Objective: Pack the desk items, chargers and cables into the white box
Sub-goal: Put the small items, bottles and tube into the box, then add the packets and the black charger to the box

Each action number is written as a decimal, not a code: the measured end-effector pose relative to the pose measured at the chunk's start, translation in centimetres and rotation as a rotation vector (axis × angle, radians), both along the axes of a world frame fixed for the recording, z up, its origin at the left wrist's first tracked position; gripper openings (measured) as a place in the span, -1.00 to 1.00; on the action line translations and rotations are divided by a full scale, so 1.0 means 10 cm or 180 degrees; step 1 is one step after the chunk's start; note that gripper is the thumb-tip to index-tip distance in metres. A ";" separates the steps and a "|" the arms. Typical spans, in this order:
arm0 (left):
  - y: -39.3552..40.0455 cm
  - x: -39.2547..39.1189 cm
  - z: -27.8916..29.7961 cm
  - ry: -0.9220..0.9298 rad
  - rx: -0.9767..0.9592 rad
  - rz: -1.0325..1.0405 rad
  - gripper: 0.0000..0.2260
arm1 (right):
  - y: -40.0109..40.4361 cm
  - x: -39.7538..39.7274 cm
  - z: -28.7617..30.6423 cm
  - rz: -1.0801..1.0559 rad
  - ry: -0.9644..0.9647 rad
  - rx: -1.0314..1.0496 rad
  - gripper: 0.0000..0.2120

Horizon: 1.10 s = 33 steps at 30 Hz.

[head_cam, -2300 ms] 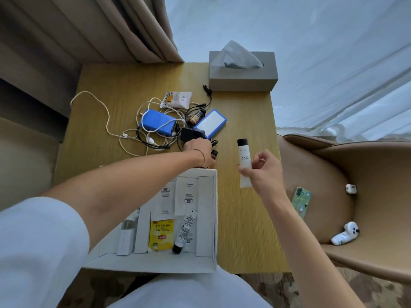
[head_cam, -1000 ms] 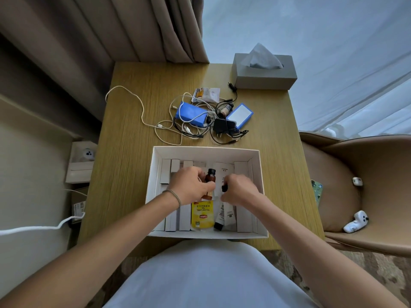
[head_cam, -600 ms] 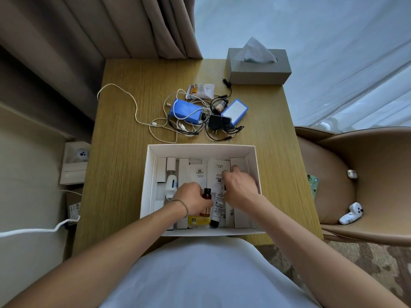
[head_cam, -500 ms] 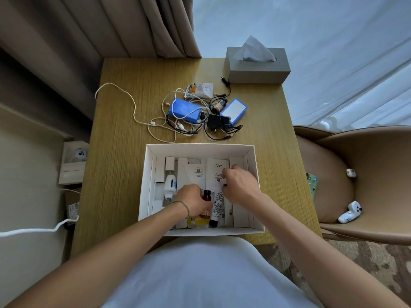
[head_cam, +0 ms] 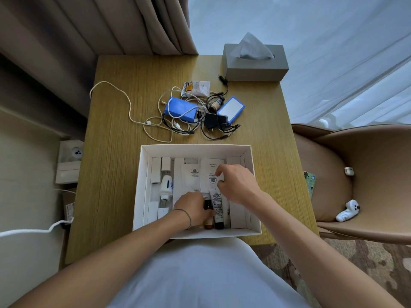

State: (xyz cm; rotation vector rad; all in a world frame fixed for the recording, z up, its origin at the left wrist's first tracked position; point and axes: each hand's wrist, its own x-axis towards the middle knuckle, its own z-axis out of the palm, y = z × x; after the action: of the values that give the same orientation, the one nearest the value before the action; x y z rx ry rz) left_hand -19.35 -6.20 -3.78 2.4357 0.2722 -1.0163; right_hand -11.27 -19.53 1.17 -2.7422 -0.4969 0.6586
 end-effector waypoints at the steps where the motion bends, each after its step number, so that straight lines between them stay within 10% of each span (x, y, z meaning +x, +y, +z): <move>1: 0.00 -0.01 0.03 -0.0045 0.0023 -0.0070 -0.67 | 0.01 0.01 0.01 -0.0012 -0.0023 0.0050 -0.71; 15: 0.55 0.83 0.93 -0.2627 0.0337 0.0221 -0.91 | 0.38 0.99 0.51 -0.0535 -0.0614 0.0804 -0.80; 33: 1.08 1.98 0.78 -0.2383 0.0664 0.0067 -0.83 | 0.78 2.63 -0.40 0.0194 -0.0353 -0.0861 -0.80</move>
State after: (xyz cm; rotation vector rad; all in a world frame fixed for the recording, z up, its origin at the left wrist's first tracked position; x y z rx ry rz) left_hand 0.41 4.60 3.98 2.7895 0.1442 -0.0179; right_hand 15.02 -11.77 -2.82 -3.0419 -0.5544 0.6317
